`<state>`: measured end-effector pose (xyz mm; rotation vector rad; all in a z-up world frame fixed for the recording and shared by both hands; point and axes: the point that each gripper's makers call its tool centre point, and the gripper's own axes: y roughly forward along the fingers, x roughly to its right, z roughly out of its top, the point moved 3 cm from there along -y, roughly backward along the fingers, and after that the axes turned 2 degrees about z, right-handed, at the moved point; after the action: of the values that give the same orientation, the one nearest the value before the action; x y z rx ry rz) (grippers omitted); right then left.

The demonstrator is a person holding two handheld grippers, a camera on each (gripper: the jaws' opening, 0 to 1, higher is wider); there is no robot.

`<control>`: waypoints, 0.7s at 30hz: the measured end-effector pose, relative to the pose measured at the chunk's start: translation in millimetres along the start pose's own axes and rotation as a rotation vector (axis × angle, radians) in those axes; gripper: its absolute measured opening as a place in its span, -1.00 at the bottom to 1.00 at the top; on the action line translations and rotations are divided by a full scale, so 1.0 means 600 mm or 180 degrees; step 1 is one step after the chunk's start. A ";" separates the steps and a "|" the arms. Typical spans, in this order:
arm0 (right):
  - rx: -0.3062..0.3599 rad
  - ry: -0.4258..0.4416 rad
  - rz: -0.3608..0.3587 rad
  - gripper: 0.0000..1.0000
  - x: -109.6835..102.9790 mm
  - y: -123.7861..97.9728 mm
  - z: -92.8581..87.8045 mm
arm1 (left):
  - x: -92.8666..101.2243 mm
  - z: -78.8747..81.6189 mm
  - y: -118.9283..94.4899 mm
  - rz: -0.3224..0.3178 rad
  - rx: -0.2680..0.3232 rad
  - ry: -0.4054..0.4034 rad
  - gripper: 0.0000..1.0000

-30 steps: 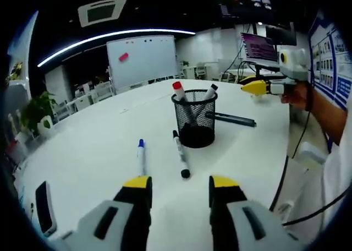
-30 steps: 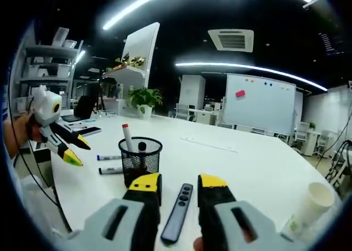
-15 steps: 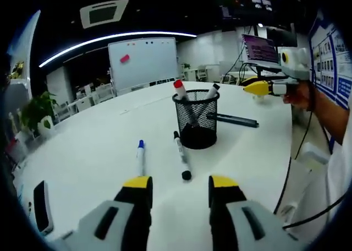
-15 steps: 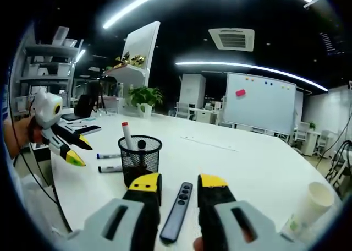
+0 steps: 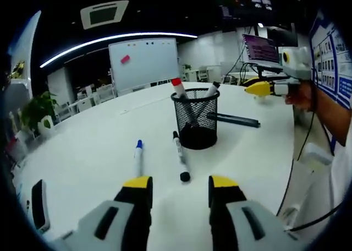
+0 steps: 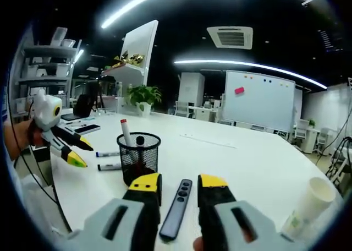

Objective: Place the scattered laser pointers and whiteboard markers into the pen holder and stack the scattered paper cups together

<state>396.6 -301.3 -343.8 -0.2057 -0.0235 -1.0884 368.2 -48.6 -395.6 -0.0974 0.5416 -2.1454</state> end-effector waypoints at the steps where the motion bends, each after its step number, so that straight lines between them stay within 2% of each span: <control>1: 0.0000 0.0001 0.0000 -0.48 0.000 0.000 0.000 | 0.000 0.000 0.000 0.0003 0.0001 -0.0001 -0.17; 21: -0.0012 0.0003 -0.0011 -0.48 0.003 -0.001 -0.004 | -0.009 -0.001 0.013 0.0113 -0.0003 -0.0092 -0.20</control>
<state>396.8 -303.7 -345.6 -0.2085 -0.0210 -1.0921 376.9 -48.1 -398.7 -0.1184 0.5238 -2.1061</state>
